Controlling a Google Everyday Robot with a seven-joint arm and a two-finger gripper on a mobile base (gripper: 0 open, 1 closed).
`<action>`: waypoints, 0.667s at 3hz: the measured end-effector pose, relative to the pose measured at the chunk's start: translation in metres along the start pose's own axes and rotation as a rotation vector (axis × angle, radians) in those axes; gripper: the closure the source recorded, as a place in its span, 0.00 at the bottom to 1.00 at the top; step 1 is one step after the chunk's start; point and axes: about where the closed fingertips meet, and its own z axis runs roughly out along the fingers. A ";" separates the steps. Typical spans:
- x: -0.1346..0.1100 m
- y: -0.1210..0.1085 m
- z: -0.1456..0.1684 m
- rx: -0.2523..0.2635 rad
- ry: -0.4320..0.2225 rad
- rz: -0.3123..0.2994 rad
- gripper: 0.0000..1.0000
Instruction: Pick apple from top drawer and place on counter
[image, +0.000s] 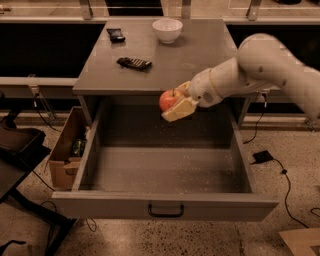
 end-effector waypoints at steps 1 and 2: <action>-0.061 0.025 -0.086 -0.004 -0.015 -0.081 1.00; -0.091 0.029 -0.137 -0.032 -0.007 -0.110 1.00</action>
Offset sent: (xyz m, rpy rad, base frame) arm -0.0079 -0.0988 0.2465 0.0113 -0.1229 0.0616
